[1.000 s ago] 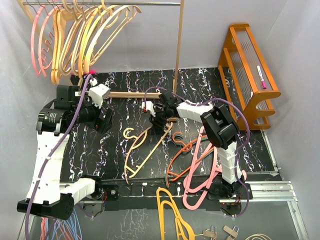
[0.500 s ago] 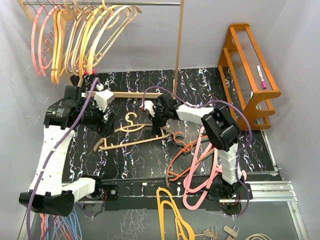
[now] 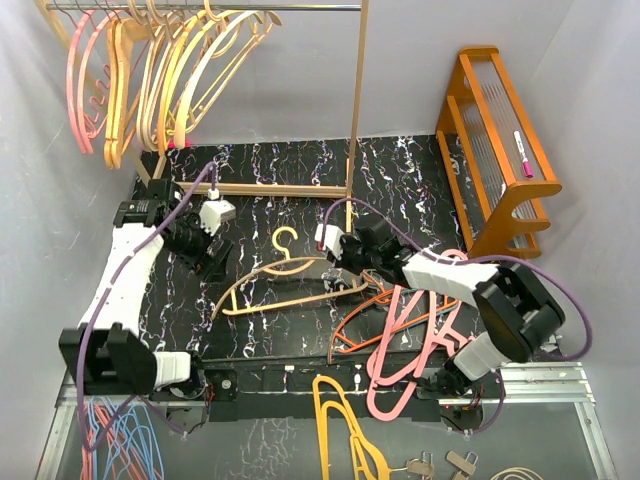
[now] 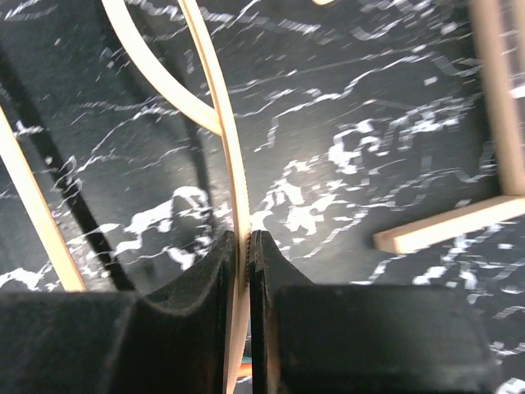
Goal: Organize the hangers
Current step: Pick up the hanger at the center of the board.
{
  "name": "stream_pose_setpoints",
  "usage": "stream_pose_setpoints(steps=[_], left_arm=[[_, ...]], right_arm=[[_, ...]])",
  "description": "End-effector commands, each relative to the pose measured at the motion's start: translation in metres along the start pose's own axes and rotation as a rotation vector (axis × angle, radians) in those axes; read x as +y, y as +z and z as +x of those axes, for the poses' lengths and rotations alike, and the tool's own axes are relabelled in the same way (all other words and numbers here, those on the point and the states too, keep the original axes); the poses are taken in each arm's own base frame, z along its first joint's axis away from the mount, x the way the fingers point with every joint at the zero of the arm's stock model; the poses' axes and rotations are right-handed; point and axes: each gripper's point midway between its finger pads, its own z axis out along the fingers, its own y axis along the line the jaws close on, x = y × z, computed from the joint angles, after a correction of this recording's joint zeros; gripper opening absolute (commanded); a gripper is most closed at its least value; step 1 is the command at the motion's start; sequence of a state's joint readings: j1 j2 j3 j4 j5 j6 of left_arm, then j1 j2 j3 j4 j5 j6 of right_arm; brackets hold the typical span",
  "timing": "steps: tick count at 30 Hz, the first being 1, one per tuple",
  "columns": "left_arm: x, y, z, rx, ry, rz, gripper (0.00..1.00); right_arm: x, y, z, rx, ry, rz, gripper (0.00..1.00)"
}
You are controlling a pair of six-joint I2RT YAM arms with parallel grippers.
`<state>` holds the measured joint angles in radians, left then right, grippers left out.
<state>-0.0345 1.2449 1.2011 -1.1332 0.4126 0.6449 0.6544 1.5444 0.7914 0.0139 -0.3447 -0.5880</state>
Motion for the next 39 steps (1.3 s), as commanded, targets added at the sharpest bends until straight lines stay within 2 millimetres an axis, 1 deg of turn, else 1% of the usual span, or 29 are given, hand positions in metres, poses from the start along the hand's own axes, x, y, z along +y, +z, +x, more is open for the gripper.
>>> stream_pose_setpoints(steps=[1,4,7,9,12,16,19,23,26,28,29,34,35,39], left_arm=[[-0.006,0.016,-0.011,-0.082,-0.009,0.253,0.97],[-0.014,0.028,-0.007,-0.073,-0.026,0.382,0.97],[-0.015,0.044,0.002,-0.057,-0.038,0.436,0.97],[-0.006,0.057,0.006,-0.051,-0.042,0.408,0.97],[0.015,0.075,0.009,-0.057,-0.032,0.319,0.97],[0.036,0.089,0.001,-0.111,-0.012,0.237,0.97],[0.042,0.098,-0.003,-0.146,-0.015,0.22,0.97],[0.044,0.111,-0.005,-0.163,-0.037,0.247,0.97],[0.038,0.116,-0.001,-0.152,-0.047,0.3,0.97],[0.028,0.116,0.002,-0.138,-0.058,0.363,0.97],[0.022,0.116,0.006,-0.123,-0.068,0.404,0.95],[-0.001,0.115,0.028,-0.029,-0.084,0.553,0.81],[-0.004,0.114,0.031,-0.016,-0.088,0.574,0.77],[-0.015,0.11,0.036,-0.003,-0.098,0.628,0.66]], right_arm=[[-0.045,-0.026,-0.051,-0.166,-0.117,0.226,0.08],[-0.048,-0.034,-0.058,-0.2,-0.128,0.258,0.08],[-0.05,-0.041,-0.064,-0.233,-0.134,0.284,0.08],[-0.05,-0.045,-0.068,-0.253,-0.14,0.292,0.08],[-0.045,-0.047,-0.072,-0.275,-0.152,0.274,0.08],[-0.042,-0.047,-0.072,-0.282,-0.161,0.263,0.08],[-0.041,-0.047,-0.071,-0.282,-0.161,0.257,0.08],[-0.036,-0.046,-0.072,-0.288,-0.162,0.232,0.08],[-0.036,-0.045,-0.069,-0.28,-0.158,0.234,0.08],[-0.038,-0.044,-0.068,-0.276,-0.16,0.242,0.08],[-0.04,-0.044,-0.068,-0.277,-0.159,0.25,0.08],[-0.047,-0.045,-0.068,-0.294,-0.15,0.305,0.08],[-0.049,-0.046,-0.07,-0.303,-0.151,0.32,0.08],[-0.052,-0.045,-0.069,-0.305,-0.149,0.338,0.08]])
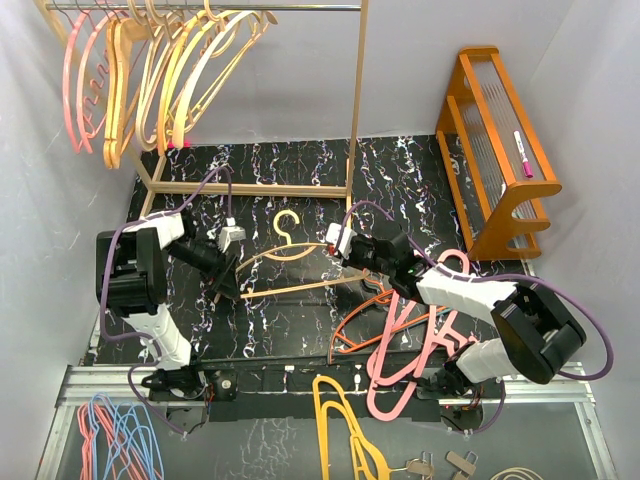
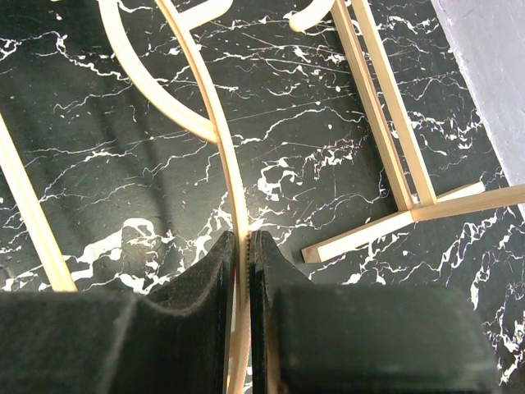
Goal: Organize the hangers
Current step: Pick up the hanger at the center of the board.
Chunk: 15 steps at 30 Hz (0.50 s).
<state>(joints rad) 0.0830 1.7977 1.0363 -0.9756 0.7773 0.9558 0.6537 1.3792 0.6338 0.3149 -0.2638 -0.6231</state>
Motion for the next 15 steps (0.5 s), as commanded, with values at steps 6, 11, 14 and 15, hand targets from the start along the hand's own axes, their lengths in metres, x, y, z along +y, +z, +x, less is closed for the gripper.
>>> stream_pose_setpoints(steps=[6,11,14,15], left_arm=[[-0.035,-0.008,-0.014,-0.076,0.019,0.124,0.19],[-0.041,-0.025,-0.031,-0.119,0.013,0.054,0.0],[-0.051,-0.046,-0.036,-0.136,0.007,-0.079,0.0],[-0.058,-0.055,-0.038,-0.148,0.02,-0.126,0.0]], right_arm=[[-0.021,0.006,-0.03,-0.112,-0.005,0.074,0.08],[-0.023,0.008,-0.035,-0.128,0.019,0.067,0.08],[-0.025,0.006,-0.044,-0.146,0.035,0.067,0.08],[-0.028,0.005,-0.05,-0.156,0.035,0.067,0.09]])
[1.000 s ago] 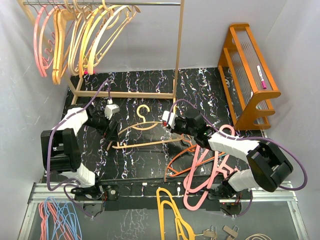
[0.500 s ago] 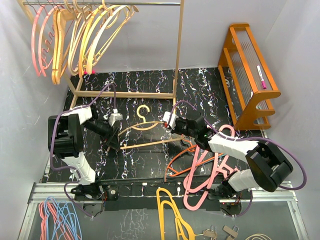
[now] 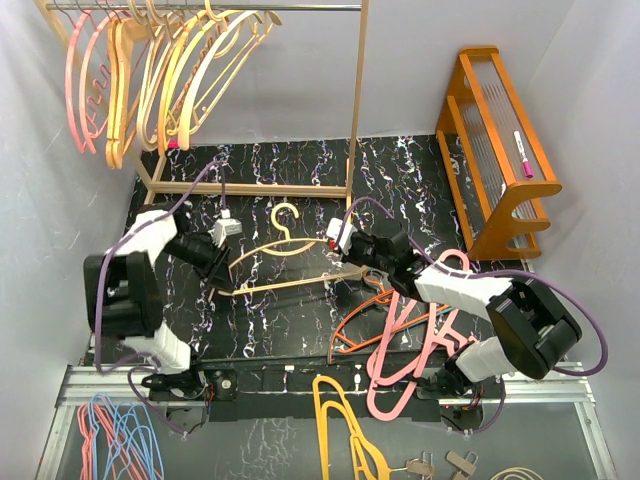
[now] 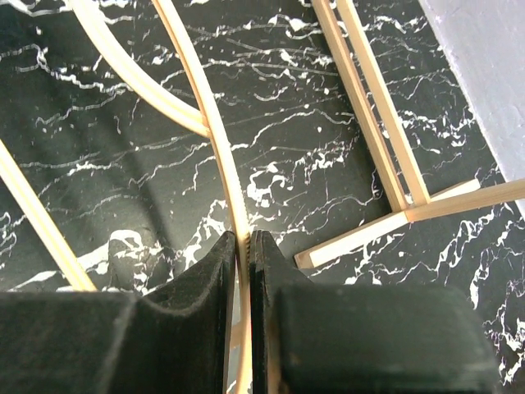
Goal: Organize the hangers
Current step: Pick up the hanger at the center of the board.
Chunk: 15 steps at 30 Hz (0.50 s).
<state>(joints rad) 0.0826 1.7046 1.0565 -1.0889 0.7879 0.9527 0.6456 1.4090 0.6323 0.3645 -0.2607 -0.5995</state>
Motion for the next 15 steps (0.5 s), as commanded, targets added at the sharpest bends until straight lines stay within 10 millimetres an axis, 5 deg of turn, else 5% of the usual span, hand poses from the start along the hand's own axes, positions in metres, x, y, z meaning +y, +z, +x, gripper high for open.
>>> stream_pose_setpoints(steps=[1,3,4,10,13,15], left_arm=[[-0.037,-0.045,-0.033,-0.15,0.033,-0.18,0.0],[-0.054,-0.063,-0.033,-0.189,0.058,-0.289,0.0],[-0.059,-0.072,-0.032,-0.202,0.063,-0.35,0.0],[-0.083,-0.135,-0.034,-0.311,0.099,-0.705,0.0],[-0.102,-0.179,-0.06,-0.415,0.104,-0.818,0.0],[-0.114,-0.21,-0.083,-0.484,0.092,-0.876,0.0]], right_arm=[[-0.024,0.0,-0.056,-0.149,0.011,0.041,0.18],[-0.031,-0.004,-0.065,-0.161,0.013,0.063,0.61],[-0.038,-0.007,-0.071,-0.171,0.012,0.088,0.92],[-0.11,-0.048,-0.126,-0.3,0.121,0.401,0.98],[-0.139,-0.074,-0.153,-0.385,0.278,0.509,0.98],[-0.139,-0.087,-0.171,-0.437,0.311,0.478,0.98]])
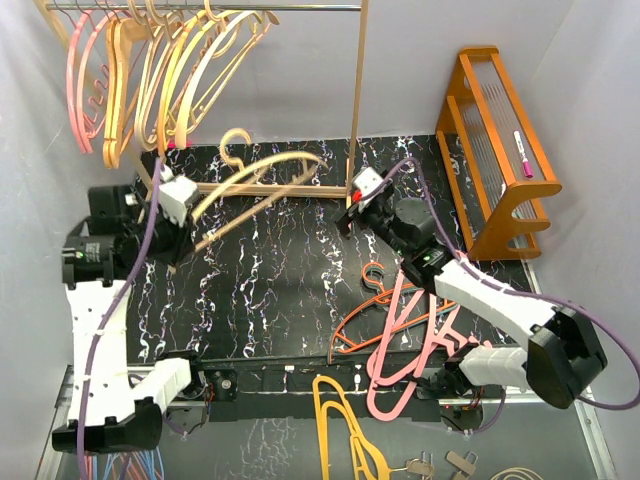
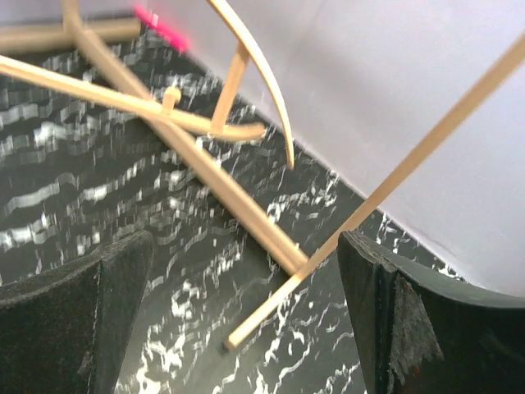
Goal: Organize the hangers
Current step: Pick up the hanger at the center of the board, then place the hanger at the clothesline.
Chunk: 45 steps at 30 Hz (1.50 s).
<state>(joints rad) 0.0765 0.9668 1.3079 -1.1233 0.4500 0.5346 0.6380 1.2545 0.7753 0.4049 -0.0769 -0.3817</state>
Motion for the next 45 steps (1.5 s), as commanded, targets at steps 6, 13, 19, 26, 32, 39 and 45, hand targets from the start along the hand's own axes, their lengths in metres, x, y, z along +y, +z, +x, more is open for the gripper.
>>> stream_pose_setpoints(steps=[6,13,19,26,32,39,45], left_arm=[[0.06,-0.071,-0.14,-0.227,-0.132,-0.239,0.0],[0.084,-0.057,-0.187,-0.215,-0.128,-0.311,0.0],[0.077,-0.035,-0.207,-0.204,-0.066,-0.342,0.0],[0.086,-0.055,-0.241,-0.341,-0.05,-0.416,0.0],[0.095,-0.058,-0.254,-0.384,-0.044,-0.464,0.0],[0.099,-0.049,-0.26,-0.377,-0.033,-0.498,0.0],[0.098,-0.05,-0.271,-0.404,-0.017,-0.513,0.0]], right_arm=[[-0.023,-0.041,-0.127,-0.338,0.275,-0.032,0.98],[-0.022,-0.054,-0.136,-0.334,0.31,-0.061,0.98],[-0.029,-0.069,-0.147,-0.371,0.29,-0.032,0.98],[-0.031,-0.073,-0.142,-0.366,0.281,-0.01,0.98],[-0.027,-0.073,-0.137,-0.36,0.298,-0.023,0.98],[-0.024,-0.076,-0.14,-0.389,0.321,-0.046,0.98],[-0.019,-0.074,-0.137,-0.382,0.324,-0.074,0.98]])
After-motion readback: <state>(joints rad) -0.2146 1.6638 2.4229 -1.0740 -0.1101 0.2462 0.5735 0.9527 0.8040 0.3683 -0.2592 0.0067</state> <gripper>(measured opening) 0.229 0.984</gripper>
